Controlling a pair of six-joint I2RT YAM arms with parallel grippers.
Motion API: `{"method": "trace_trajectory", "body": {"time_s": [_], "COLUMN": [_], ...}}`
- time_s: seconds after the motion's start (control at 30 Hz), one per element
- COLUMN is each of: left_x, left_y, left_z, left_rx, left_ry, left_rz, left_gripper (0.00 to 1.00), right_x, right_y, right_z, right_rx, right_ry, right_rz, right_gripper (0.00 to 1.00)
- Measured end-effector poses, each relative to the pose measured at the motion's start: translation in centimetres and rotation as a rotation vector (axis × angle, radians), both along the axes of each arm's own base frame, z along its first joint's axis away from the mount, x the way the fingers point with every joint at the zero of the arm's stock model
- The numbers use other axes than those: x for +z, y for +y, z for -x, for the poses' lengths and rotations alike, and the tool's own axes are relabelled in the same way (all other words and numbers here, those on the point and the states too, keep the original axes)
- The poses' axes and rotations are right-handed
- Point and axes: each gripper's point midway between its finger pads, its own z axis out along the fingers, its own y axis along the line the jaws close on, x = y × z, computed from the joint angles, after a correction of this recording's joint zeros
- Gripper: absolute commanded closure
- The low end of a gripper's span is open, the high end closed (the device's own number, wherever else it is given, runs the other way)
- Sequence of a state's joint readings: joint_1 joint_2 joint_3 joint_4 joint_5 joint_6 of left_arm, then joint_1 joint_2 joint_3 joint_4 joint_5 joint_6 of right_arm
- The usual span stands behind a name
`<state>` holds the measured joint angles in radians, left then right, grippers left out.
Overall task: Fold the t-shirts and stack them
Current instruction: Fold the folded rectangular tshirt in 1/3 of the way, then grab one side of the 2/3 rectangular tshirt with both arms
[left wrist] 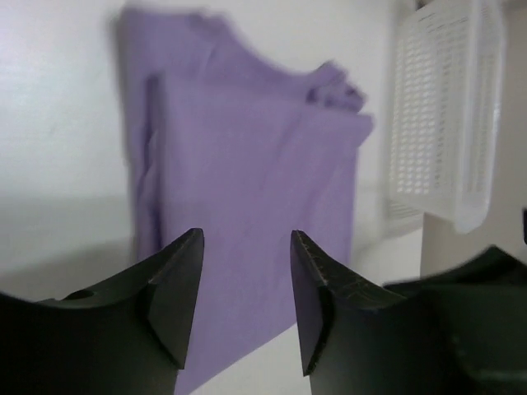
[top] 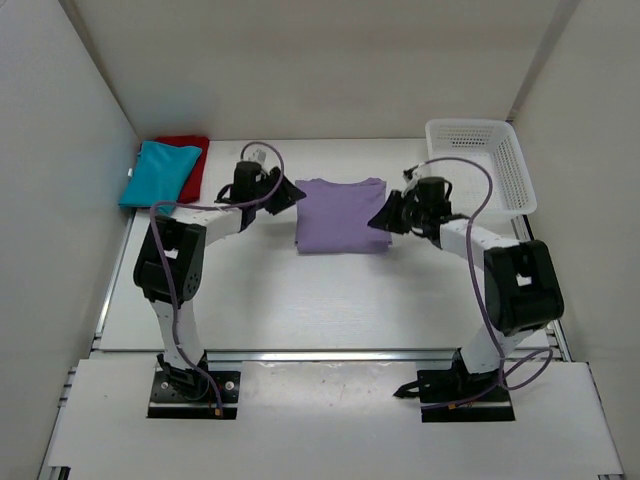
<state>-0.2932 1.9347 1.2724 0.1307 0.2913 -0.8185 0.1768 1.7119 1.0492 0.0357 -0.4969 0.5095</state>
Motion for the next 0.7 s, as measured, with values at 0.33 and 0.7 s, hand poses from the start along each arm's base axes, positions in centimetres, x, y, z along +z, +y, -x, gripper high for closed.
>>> {"method": "trace_trajectory", "body": {"time_s": [0.33, 0.7], "left_x": [-7.7, -9.4], "left_y": [0.1, -6.3], "left_z": [4.6, -0.2], "left_rx": [-0.096, -0.2], "left_ry": [0.106, 0.076], "left_rz": [-0.003, 0.028], "left_gripper": [0.16, 1.0], "right_x": [-3.9, -2.2], "right_y": [1.9, 1.8], "right_z": [11.9, 13.1], "right_rx": [0.11, 0.123], "right_ry": [0.041, -0.034], "right_rz": [0.002, -0.035], "right_gripper": [0.47, 0.49]}}
